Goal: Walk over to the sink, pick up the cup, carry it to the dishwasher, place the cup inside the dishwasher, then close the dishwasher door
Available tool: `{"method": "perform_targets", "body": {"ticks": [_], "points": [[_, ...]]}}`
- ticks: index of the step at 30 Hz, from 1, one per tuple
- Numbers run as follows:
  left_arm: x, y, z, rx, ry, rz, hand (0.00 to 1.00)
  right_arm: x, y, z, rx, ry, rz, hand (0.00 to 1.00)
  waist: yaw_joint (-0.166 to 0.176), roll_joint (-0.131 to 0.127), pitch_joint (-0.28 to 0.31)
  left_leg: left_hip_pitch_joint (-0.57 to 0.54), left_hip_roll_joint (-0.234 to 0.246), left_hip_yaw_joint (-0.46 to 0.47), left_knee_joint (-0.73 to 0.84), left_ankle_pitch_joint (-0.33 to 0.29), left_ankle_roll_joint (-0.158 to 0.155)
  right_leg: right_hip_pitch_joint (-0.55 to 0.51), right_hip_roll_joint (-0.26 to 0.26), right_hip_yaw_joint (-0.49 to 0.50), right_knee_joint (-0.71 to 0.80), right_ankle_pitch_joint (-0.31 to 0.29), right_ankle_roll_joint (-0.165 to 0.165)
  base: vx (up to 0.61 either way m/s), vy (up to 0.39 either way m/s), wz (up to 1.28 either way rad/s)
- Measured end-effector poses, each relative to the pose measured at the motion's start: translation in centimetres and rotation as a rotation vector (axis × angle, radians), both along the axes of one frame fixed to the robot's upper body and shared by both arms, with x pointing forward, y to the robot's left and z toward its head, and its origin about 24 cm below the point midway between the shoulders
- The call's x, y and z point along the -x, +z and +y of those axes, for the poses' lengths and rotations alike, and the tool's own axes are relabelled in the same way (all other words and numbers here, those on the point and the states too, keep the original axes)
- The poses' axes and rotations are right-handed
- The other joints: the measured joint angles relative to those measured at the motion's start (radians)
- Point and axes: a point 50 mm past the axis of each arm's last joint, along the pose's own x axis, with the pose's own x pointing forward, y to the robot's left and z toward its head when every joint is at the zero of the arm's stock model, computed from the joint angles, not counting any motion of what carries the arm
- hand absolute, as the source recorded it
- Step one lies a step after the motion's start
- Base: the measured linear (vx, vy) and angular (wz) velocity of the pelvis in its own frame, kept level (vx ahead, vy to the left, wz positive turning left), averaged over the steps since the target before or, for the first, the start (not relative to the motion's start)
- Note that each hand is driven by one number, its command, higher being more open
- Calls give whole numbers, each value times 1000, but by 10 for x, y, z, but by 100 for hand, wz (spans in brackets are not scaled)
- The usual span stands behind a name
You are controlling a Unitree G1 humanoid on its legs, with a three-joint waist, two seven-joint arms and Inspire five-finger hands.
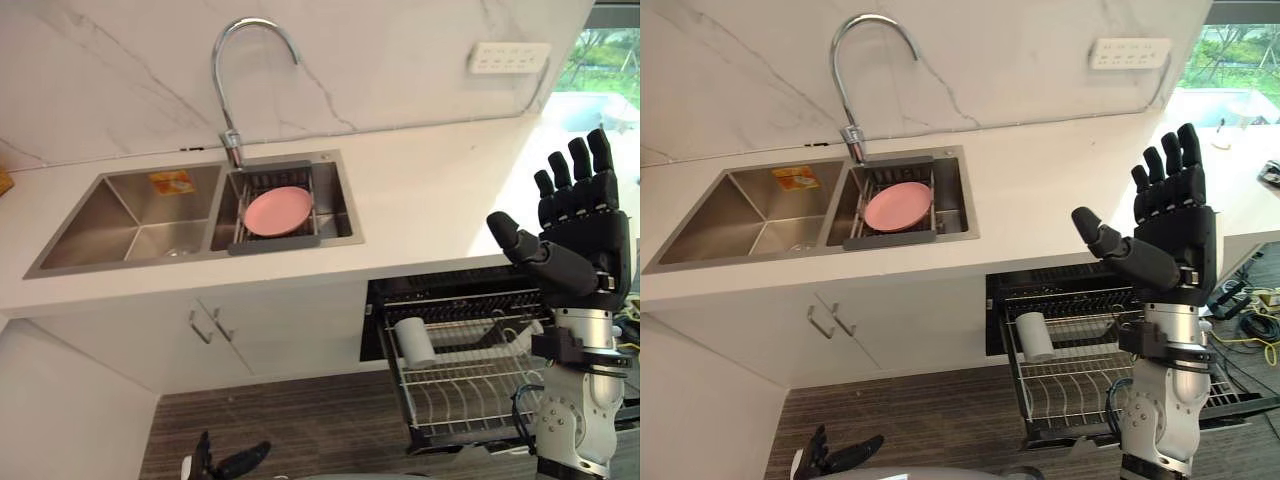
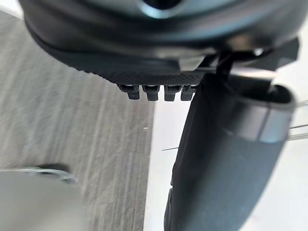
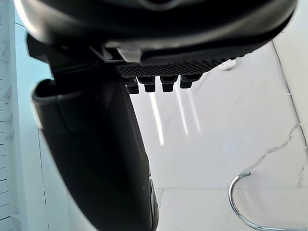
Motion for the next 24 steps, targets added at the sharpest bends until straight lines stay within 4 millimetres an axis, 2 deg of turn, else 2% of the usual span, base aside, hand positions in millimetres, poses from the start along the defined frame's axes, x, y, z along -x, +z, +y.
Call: {"method": "perform_targets", "body": {"ticks": [1,2,3,4,5,6,8,16,21,22,24], "points": [[-1,0,1,-2,-11,-1,100,-1,-1,3,-3,12,2,100,-3,-3,-1,-2,-3,0,-9,2,4,-10,2,8,6,5,-12,60,160,0],[-2,1,4,-8,-50,4,100,-2,-3,7,-4,23,10,100,-9,-8,-2,-3,-3,-9,-17,9,17,-15,25,72,-12,13,-24,119,96,26],[-3,2,9,-22,-86,5,100,-1,-6,8,-6,21,23,100,-20,-24,-7,-9,-3,-33,-21,14,24,2,59,138,-63,13,-26,130,54,37],[-4,3,11,-26,-97,4,100,0,-7,8,-7,19,28,100,-27,-35,-8,-13,-3,-44,-20,15,24,15,67,150,-89,13,-26,138,-10,50],[-5,4,17,-35,-110,5,100,1,-8,7,-10,12,33,100,-31,-61,-11,-17,-9,-59,-20,16,23,42,70,161,-127,19,-31,145,-16,44],[-6,4,20,-44,-114,7,100,1,-7,7,-12,10,32,100,-32,-75,-13,-17,-8,-72,-20,15,22,56,76,162,-138,20,-32,148,-19,37],[-5,4,21,-47,-114,11,100,0,-6,7,-15,12,26,100,-31,-82,-18,-13,3,-83,-26,13,19,60,87,164,-141,25,-34,107,-38,19],[-6,3,21,-47,-152,24,100,0,-2,0,-27,-10,6,100,-32,-82,-19,14,19,-71,-44,12,18,91,103,190,-191,69,-24,30,-16,-9],[-5,2,21,-43,-153,33,100,2,-5,0,-26,-4,17,100,-32,-81,-21,27,14,-65,-46,16,15,101,94,196,-191,68,-24,-72,-7,-4],[16,-4,20,-15,-99,89,100,15,-21,0,-47,-16,86,100,-29,-51,9,-74,79,-77,197,-93,-31,81,140,223,-118,-32,-14,-41,-6,-1],[16,-4,20,-15,-99,89,100,15,-21,0,-47,-16,86,100,-29,-50,9,-74,79,-77,197,-93,-31,81,140,223,-118,-32,-14,0,0,0]]}}
